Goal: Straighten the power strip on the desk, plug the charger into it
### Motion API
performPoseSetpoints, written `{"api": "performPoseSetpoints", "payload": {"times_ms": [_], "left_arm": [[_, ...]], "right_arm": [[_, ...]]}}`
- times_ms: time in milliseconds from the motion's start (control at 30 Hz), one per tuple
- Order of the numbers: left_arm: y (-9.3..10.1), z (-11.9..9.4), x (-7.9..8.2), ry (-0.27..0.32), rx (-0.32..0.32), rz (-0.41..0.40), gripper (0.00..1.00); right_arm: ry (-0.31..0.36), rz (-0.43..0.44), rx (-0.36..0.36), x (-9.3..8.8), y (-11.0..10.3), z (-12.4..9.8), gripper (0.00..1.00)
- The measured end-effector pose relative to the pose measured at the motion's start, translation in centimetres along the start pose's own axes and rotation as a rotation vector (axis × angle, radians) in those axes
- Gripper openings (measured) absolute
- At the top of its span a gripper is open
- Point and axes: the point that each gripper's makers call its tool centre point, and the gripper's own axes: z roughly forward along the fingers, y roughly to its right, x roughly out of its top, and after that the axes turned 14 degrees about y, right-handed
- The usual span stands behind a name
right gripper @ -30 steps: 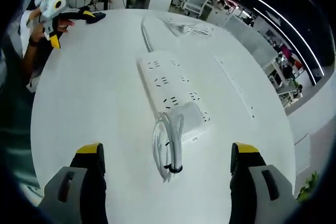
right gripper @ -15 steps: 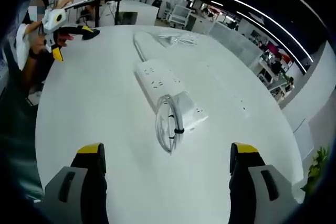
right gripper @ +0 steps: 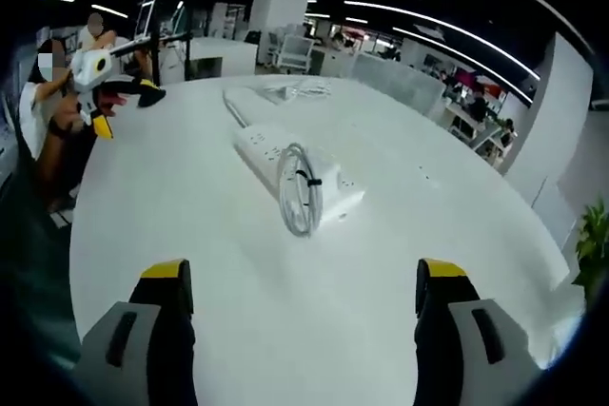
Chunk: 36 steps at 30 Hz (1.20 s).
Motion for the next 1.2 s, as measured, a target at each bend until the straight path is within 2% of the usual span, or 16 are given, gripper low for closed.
{"api": "performPoseSetpoints", "payload": {"times_ms": [233,400,667,800,867,1033,1200], "left_arm": [[0.7,0.5,0.4,0.0,-0.016,0.012,0.98],[1.1,0.7,0.4,0.0,-0.023,0.013,0.98],[1.3,0.6,0.7,0.006,-0.019,0.013,0.98],[1.4,0.5,0.8,0.006,-0.018,0.014,0.98],[1.5,0.5,0.8,0.006,-0.018,0.015,0.98],[1.5,0.4,0.9,0.009,-0.013,0.015,0.97],[1.7,0.4,1.0,0.009,-0.015,0.02,0.97]], "right_arm": [[0.022,0.04,-0.023,-1.1,-0.8,-1.8,1.0],[0.058,0.06,-0.047,-1.1,-1.1,-3.1,1.0],[0.147,0.112,-0.108,-0.5,-1.5,-5.3,1.0],[0.173,0.118,-0.138,-0.9,-2.0,-6.3,1.0],[0.224,0.153,-0.15,-0.7,-2.3,-6.6,1.0],[0.25,0.188,-0.171,-1.6,-2.5,-7.8,1.0],[0.257,0.18,-0.184,-2.1,-3.1,-8.5,1.0]]}}
